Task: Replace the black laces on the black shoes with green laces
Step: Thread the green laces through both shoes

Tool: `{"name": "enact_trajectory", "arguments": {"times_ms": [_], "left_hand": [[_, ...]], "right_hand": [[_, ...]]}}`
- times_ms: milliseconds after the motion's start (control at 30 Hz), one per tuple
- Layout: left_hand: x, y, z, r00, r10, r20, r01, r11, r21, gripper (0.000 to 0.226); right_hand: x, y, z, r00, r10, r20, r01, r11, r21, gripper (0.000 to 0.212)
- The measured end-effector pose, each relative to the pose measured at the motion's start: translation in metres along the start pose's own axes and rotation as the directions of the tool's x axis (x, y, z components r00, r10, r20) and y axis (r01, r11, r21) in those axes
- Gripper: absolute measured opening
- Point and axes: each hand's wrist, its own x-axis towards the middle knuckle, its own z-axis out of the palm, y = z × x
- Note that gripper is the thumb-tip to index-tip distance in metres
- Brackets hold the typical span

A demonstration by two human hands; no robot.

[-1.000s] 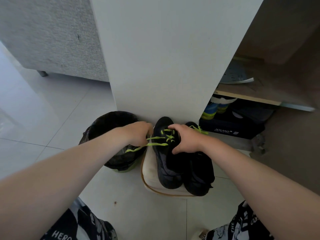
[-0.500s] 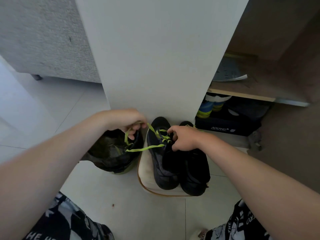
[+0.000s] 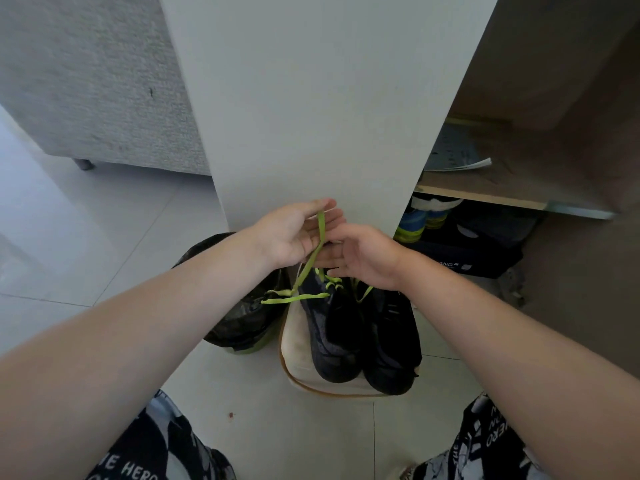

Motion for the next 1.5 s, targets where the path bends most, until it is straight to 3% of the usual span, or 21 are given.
{"name": "enact_trajectory", "arguments": {"times_ms": [133,233,300,333,400,433,533,633,700,733,800,867,900,967,1100,1167,1233,1300,1400,1433,1500], "left_hand": [[0.001,0.004,0.002,0.999,0.047,-0.013,-0.045,0.987,0.156,0.014],[0.009,0.013,-0.009,0.955,0.204,-0.215,-0.053,0.831,0.554,0.016],[0.013,0.022,-0.022,0.895,0.332,-0.299,0.067,0.562,0.825,0.017],[0.010,0.026,-0.028,0.888,0.363,-0.283,0.158,0.337,0.928,0.019],[0.000,0.029,-0.036,0.918,0.310,-0.248,0.292,-0.106,0.950,0.022],[-0.005,0.028,-0.037,0.924,0.269,-0.271,0.336,-0.235,0.912,0.023],[-0.008,0.026,-0.039,0.918,0.243,-0.314,0.396,-0.526,0.752,0.016],[-0.005,0.025,-0.045,0.903,0.304,-0.303,0.429,-0.618,0.659,0.028],[0.001,0.020,-0.049,0.930,0.323,-0.178,0.342,-0.578,0.740,0.048],[0.004,0.014,-0.045,0.962,0.264,-0.065,0.197,-0.511,0.837,0.055],[-0.001,-0.003,-0.025,0.983,0.108,0.149,-0.131,-0.158,0.979,0.061],[-0.005,-0.016,-0.006,0.973,0.051,0.225,-0.231,0.226,0.946,0.053],[-0.003,-0.020,-0.002,0.975,0.058,0.214,-0.221,0.340,0.914,0.043],[0.000,-0.021,-0.002,0.987,0.052,0.151,-0.160,0.332,0.930,0.023],[0.002,-0.004,-0.010,0.975,0.157,0.158,-0.162,0.016,0.987,0.029],[0.005,0.004,-0.018,0.965,0.200,0.170,-0.158,-0.074,0.985,0.026],[0.008,0.008,-0.027,0.983,0.145,0.112,-0.109,-0.027,0.994,0.022],[0.009,0.005,-0.032,0.993,0.080,0.082,-0.091,0.110,0.990,0.013],[0.005,-0.005,-0.026,0.989,-0.085,0.120,-0.071,0.433,0.899,0.018],[0.004,-0.006,-0.023,0.984,-0.125,0.128,-0.059,0.450,0.891,0.015],[0.007,-0.006,-0.024,0.990,-0.106,0.095,-0.058,0.313,0.948,0.019]], "right_hand": [[-0.003,-0.002,-0.003,0.999,0.034,-0.042,-0.034,0.999,-0.008,0.016],[-0.007,0.000,-0.018,0.973,0.180,-0.143,-0.196,0.975,-0.108,0.023],[-0.010,0.001,-0.030,0.936,0.239,-0.259,-0.290,0.940,-0.179,0.026],[-0.011,0.001,-0.036,0.915,0.248,-0.318,-0.322,0.924,-0.208,0.026],[-0.012,0.003,-0.043,0.890,0.243,-0.385,-0.356,0.899,-0.254,0.027],[-0.013,0.003,-0.044,0.888,0.242,-0.392,-0.362,0.892,-0.270,0.027],[-0.015,0.000,-0.042,0.886,0.231,-0.401,-0.378,0.862,-0.338,0.026],[-0.016,-0.002,-0.044,0.858,0.192,-0.476,-0.428,0.780,-0.457,0.022],[-0.015,-0.001,-0.044,0.873,0.151,-0.464,-0.401,0.763,-0.507,0.023],[-0.014,-0.001,-0.041,0.892,0.120,-0.436,-0.360,0.773,-0.523,0.024],[-0.011,-0.001,-0.033,0.934,0.045,-0.354,-0.242,0.808,-0.538,0.026],[-0.006,-0.001,-0.025,0.961,-0.019,-0.278,-0.122,0.868,-0.481,0.026],[-0.004,0.000,-0.023,0.964,-0.041,-0.262,-0.080,0.897,-0.434,0.024],[0.000,0.000,-0.024,0.958,-0.059,-0.281,-0.047,0.934,-0.355,0.018],[-0.002,0.002,-0.034,0.954,-0.008,-0.299,-0.097,0.938,-0.333,0.012],[-0.003,0.003,-0.036,0.964,0.014,-0.266,-0.098,0.947,-0.306,0.019],[-0.002,0.005,-0.034,0.963,-0.012,-0.270,-0.083,0.938,-0.336,0.027],[-0.001,0.006,-0.029,0.960,-0.069,-0.270,-0.046,0.915,-0.400,0.025],[0.001,0.007,-0.020,0.956,-0.126,-0.267,0.013,0.921,-0.388,0.018],[0.002,0.007,-0.018,0.949,-0.138,-0.284,0.024,0.929,-0.370,0.021],[0.005,0.007,-0.018,0.935,-0.140,-0.326,-0.002,0.917,-0.398,0.029]]}}
